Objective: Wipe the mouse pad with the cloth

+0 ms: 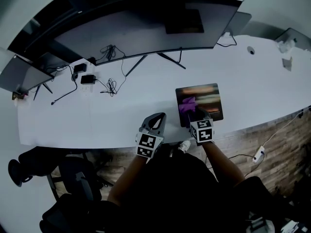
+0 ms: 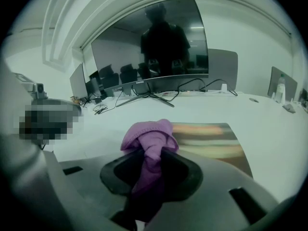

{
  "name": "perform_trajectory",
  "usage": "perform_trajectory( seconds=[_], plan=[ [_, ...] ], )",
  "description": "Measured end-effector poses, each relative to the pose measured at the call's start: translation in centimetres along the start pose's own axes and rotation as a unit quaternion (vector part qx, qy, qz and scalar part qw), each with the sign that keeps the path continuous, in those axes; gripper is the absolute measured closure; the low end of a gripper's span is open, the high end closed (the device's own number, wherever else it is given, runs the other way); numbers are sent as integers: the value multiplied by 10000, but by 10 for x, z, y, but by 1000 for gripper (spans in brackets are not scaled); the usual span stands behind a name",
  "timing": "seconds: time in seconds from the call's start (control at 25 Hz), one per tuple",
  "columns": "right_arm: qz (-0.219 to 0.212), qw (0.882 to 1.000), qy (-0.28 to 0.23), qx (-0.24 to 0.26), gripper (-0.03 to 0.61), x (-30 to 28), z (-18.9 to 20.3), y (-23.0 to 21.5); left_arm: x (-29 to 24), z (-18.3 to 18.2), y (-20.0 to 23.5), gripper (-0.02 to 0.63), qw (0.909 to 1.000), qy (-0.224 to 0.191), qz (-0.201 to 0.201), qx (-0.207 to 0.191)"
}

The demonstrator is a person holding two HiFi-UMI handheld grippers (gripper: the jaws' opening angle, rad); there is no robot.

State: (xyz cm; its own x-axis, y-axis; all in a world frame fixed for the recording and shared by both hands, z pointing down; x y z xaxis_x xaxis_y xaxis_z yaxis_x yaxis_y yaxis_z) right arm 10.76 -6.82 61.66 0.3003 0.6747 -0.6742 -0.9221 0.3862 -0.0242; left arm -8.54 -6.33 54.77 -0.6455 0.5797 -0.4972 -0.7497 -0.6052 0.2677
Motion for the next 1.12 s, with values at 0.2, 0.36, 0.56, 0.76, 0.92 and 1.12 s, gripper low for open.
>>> perform_trajectory(
  seconds=[0.2,0.36,0.56,0.76,0.92,1.12],
  plan=[
    [105,9999,76,23,469,6,3,-10,-4,1,-1,591,10000,-18,25,67],
    [264,9996,99,10,469,11,7,-21,-7,5,-3,591,10000,-8,53,29],
    [480,9985,152,215,469,17,11,-38,-11,7,-6,592,10000,41,78,24],
    [656,9973,193,258,469,24,18,-57,-19,6,-12,591,9998,91,171,-29],
    [779,9964,249,225,468,27,24,-69,-25,6,-15,592,9997,150,179,-71],
    [908,9953,278,186,466,33,27,-82,-28,5,-19,592,9994,231,228,-91]
  ],
)
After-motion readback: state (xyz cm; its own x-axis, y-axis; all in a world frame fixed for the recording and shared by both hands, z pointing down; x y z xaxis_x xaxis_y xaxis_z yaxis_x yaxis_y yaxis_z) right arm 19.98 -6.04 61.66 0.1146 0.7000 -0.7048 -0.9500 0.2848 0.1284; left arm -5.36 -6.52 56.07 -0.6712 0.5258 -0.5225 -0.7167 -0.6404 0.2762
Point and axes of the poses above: the fingertips, and each gripper's own axes: x backward along the fingers, y to its left, z out of its underside, the point moved 7 cm from there along x, backward along the fingers, and after that the axes turned 10 degrees about x, right-handed, at the moved point
